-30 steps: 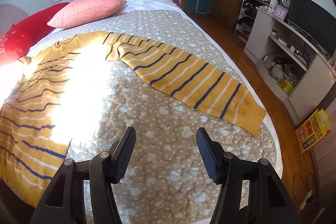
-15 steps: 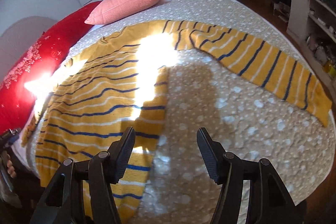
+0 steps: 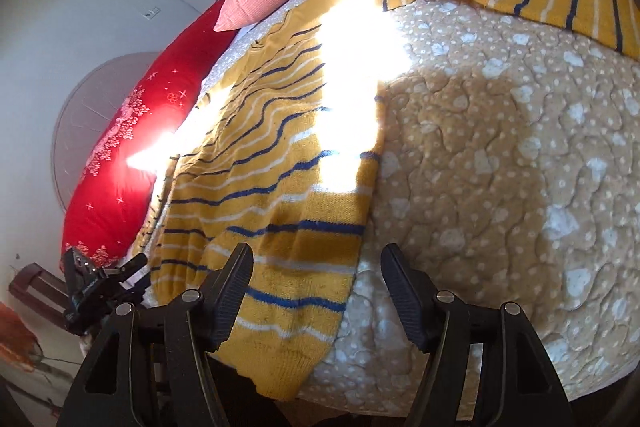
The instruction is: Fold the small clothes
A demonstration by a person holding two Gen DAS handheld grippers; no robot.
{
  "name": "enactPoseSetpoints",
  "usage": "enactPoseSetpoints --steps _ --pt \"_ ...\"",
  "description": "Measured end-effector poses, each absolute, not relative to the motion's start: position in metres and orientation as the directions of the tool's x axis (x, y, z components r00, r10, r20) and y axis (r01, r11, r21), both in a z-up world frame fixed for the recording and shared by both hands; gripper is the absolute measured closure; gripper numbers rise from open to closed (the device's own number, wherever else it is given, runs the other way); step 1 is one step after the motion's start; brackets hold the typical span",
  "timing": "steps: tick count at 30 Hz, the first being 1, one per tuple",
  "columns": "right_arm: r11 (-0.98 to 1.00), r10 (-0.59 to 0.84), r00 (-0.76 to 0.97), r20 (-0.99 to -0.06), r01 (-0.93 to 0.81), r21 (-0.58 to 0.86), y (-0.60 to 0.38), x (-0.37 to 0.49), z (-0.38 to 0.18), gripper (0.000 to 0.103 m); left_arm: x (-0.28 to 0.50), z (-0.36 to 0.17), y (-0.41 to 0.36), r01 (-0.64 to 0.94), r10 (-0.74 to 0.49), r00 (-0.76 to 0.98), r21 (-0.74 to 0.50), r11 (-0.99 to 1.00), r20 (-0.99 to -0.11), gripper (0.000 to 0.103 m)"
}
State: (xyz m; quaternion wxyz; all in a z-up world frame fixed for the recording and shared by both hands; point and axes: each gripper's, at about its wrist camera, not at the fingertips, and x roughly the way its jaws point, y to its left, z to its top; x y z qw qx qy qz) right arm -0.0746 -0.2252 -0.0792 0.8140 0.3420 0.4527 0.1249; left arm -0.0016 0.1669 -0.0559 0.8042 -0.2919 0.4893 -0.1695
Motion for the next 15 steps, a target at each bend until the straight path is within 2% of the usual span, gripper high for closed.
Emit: enactPoseSetpoints --steps 2,7,8,9,10,11,12,15 --pt "0.704 0.557 0.553 -0.620 0.083 0.706 -0.217 -0.075 -0.083 0.030 -0.005 -0.058 0.157 -0.003 -0.573 0.455 -0.644 0.765 -0.682 0.042" --pt "0.720 0.553 0.561 -0.616 0.051 0.693 -0.197 -0.076 -0.082 0.027 -0.012 -0.060 0.131 0.013 -0.567 0.436 -0.625 0.781 -0.699 0.042" --pt "0.723 0.552 0.559 -0.618 0.048 0.689 -0.194 -0.076 -0.082 0.029 -0.014 -0.060 0.127 0.011 -0.539 0.438 -0.595 0.803 -0.719 0.054" --pt "0.729 0.554 0.550 -0.625 0.041 0.683 -0.190 -0.076 -0.082 0.033 -0.014 -0.059 0.124 -0.006 -0.491 0.438 -0.548 0.836 -0.753 0.070" --pt "0.740 0.552 0.537 -0.638 0.036 0.671 -0.187 -0.075 -0.082 0.061 -0.013 -0.059 0.122 -0.033 -0.447 0.427 -0.507 0.861 -0.786 0.095" --pt "0.748 0.556 0.515 -0.653 0.034 0.663 -0.183 -0.074 -0.084 0.088 -0.013 -0.059 0.125 -0.053 -0.455 0.420 -0.522 0.851 -0.785 0.095" --pt "0.745 0.561 0.506 -0.655 0.038 0.666 -0.183 -0.074 -0.085 0.088 -0.016 -0.059 0.131 -0.073 -0.475 0.426 -0.552 0.830 -0.770 0.095" --pt "0.744 0.556 0.526 -0.643 0.031 0.668 -0.188 -0.081 -0.079 0.089 -0.037 -0.043 0.146 -0.088 -0.447 0.470 -0.544 0.834 -0.761 0.096"
